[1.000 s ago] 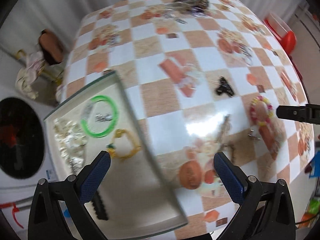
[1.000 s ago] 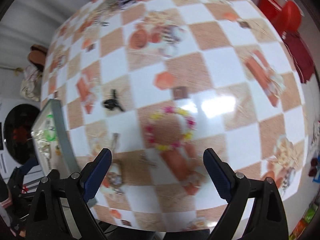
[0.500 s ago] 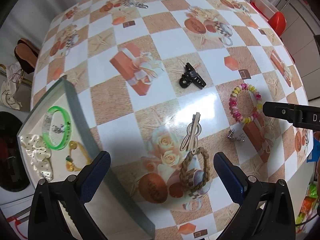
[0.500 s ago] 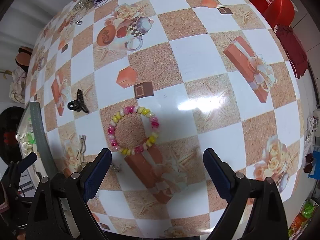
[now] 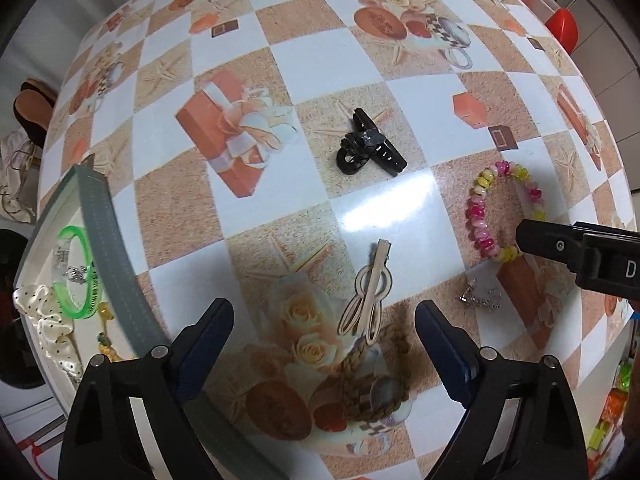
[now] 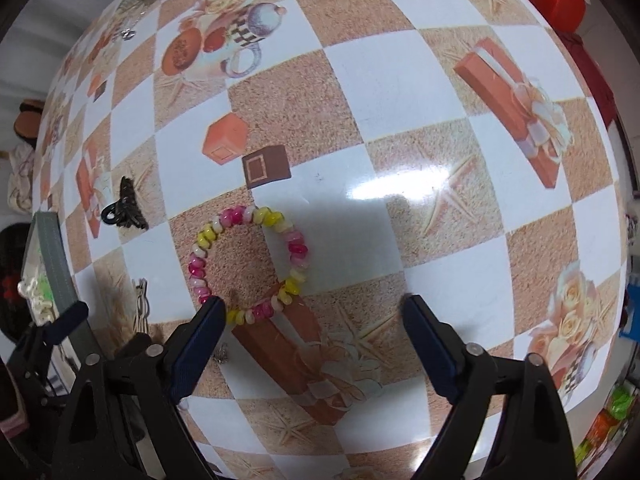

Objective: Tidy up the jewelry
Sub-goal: 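Move the left tool to the beige hair clip while the right tool reaches the beaded bracelet, then grasp the beige hair clip with the left tool while the right tool grasps the pink-yellow beaded bracelet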

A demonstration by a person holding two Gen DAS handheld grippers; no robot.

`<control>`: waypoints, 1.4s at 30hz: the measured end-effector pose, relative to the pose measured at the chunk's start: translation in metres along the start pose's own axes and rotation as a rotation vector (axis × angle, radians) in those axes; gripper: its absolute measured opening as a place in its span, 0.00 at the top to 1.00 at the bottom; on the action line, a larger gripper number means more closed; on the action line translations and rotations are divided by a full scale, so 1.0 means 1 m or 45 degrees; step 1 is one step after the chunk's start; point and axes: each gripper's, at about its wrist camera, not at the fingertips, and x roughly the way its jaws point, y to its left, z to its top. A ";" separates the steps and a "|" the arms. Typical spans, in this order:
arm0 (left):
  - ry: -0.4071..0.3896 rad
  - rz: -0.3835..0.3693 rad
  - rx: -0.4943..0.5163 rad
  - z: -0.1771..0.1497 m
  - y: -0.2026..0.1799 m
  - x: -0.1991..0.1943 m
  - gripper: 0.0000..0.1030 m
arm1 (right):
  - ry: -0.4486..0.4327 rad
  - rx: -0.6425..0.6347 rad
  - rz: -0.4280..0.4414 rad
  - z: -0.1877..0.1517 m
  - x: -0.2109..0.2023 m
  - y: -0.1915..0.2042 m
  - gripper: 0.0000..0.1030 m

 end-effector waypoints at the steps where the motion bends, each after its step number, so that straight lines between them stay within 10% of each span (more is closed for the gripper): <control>1: 0.002 -0.002 0.004 0.001 -0.001 0.002 0.10 | -0.009 -0.001 -0.009 0.000 0.000 0.002 0.15; 9: 0.007 -0.018 0.038 0.005 -0.007 0.010 0.22 | -0.070 -0.236 -0.226 -0.008 0.003 0.039 0.43; 19: 0.011 -0.046 0.086 0.012 -0.021 0.012 0.31 | -0.059 -0.337 -0.200 -0.018 0.005 0.067 0.90; 28: 0.026 -0.057 0.171 0.023 -0.033 0.003 0.76 | -0.092 -0.131 -0.085 -0.011 -0.013 0.040 0.91; 42: -0.013 -0.144 0.202 0.029 -0.042 -0.017 0.83 | -0.156 -0.016 -0.045 -0.021 -0.050 0.007 0.91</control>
